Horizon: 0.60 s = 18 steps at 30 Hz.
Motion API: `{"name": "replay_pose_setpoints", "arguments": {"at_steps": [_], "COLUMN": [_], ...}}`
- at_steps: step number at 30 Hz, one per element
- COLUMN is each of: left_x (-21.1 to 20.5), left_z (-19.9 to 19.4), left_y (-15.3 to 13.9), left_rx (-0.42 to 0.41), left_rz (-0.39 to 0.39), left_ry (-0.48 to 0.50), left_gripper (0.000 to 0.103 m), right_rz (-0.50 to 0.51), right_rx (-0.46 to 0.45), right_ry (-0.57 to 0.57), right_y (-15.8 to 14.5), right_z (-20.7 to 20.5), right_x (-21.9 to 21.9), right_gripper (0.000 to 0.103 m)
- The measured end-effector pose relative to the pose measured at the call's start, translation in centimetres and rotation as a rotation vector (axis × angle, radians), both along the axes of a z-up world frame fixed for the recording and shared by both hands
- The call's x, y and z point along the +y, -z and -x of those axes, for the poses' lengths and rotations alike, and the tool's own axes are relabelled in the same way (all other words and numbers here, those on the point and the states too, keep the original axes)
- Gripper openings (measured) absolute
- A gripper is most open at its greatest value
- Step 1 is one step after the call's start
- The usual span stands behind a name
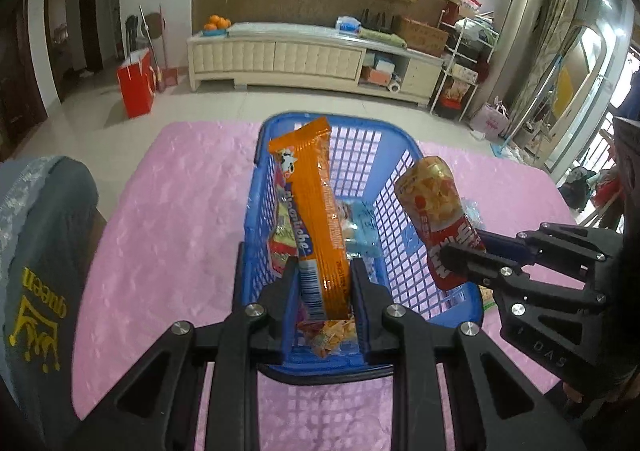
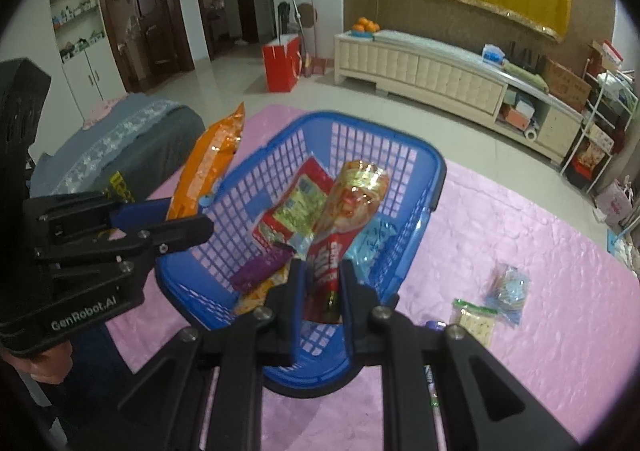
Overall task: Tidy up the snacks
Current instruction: 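Carry both snacks over the basket and open both grippers to drop them, then move both grippers back toward the gum tube and cracker pack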
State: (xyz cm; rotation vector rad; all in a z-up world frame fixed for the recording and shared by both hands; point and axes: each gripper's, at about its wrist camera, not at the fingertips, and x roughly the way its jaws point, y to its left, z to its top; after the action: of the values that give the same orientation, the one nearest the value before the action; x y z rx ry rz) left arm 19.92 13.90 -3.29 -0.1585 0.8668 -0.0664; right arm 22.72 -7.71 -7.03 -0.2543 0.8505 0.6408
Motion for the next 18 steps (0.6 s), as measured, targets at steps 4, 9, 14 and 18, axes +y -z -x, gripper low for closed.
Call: {"name": "replay_pose_setpoints", "arguments": {"at_steps": [4,9,14,18], "left_x": [0.1,-0.2,-0.1,-0.4], "left_z": [-0.5,-0.6,0.2,0.9], "left_y": [1.3,1.6,0.7,-0.2], "left_rx": [0.028,0.051,0.033,0.014], "left_rz": [0.014,0.016,0.027,-0.004], "left_ry": [-0.005,-0.007,-0.010,-0.010], "left_gripper": [0.022,0.036,0.051,0.054], "right_rz": [0.027,0.035,0.040,0.059], "right_rx": [0.024,0.040,0.092,0.040], "right_ry": [0.001,0.020,0.012,0.087], "right_y": [0.8,1.0,1.5,0.6], "right_z": [-0.4,-0.5,-0.9,-0.6], "right_x": [0.2,0.2,0.4,-0.4], "right_gripper": [0.020,0.023,0.048,0.071]}}
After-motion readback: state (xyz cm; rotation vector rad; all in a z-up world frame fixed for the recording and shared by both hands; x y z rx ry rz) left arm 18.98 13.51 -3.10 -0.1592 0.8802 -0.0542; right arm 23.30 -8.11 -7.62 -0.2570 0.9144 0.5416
